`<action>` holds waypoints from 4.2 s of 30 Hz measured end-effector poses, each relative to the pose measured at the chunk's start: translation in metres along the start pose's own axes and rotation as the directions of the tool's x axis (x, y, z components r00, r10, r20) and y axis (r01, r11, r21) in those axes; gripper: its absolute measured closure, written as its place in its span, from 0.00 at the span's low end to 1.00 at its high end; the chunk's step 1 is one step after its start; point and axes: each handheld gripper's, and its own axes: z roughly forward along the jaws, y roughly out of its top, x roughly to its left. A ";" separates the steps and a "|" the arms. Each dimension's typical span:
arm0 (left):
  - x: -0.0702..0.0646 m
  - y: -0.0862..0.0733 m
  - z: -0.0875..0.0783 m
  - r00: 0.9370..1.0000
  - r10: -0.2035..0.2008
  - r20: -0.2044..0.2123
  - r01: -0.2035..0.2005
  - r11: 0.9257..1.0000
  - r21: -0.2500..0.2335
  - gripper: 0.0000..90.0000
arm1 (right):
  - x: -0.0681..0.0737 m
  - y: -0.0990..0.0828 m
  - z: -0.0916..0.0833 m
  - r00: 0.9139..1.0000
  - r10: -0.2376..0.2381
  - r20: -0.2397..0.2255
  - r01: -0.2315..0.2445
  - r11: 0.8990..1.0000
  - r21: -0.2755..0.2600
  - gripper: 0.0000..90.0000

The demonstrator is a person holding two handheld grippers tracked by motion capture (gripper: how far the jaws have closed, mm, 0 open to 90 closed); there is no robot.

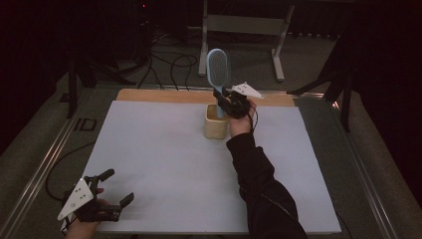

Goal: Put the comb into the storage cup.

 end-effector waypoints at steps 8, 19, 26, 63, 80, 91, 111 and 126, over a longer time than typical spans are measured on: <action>0.000 0.000 0.000 1.000 0.001 0.001 -0.001 1.000 0.001 0.00 | -0.001 -0.014 0.001 1.000 0.004 0.002 -0.004 1.000 0.018 0.78; -0.001 0.000 0.001 1.000 0.003 0.001 -0.003 1.000 0.007 0.00 | -0.001 -0.030 0.000 1.000 0.018 -0.003 -0.018 0.999 0.032 0.78; -0.001 0.000 0.001 1.000 0.003 0.002 -0.003 1.000 0.010 0.00 | 0.002 -0.034 -0.002 0.999 -0.021 0.029 0.020 0.999 0.040 0.78; -0.001 0.000 0.002 1.000 0.006 0.000 -0.006 1.000 0.008 0.00 | 0.001 -0.020 -0.022 0.998 -0.043 -0.053 0.044 0.999 0.017 0.09; -0.001 0.001 0.002 1.000 0.001 0.001 -0.001 1.000 0.004 0.00 | 0.003 -0.011 -0.029 0.994 -0.066 -0.087 0.072 0.995 0.069 0.09; -0.001 0.001 0.002 1.000 0.004 -0.001 -0.004 1.000 0.002 0.00 | 0.002 -0.011 -0.040 0.991 -0.050 -0.123 0.062 0.994 0.093 0.09; -0.002 0.001 0.002 1.000 0.007 -0.002 -0.007 1.000 0.003 0.00 | -0.003 -0.020 -0.074 0.984 -0.051 -0.170 0.070 0.992 0.109 0.09; -0.002 0.001 0.002 1.000 0.010 -0.002 -0.010 1.000 0.006 0.00 | -0.009 -0.024 -0.110 0.981 -0.055 -0.186 0.076 0.991 0.108 0.09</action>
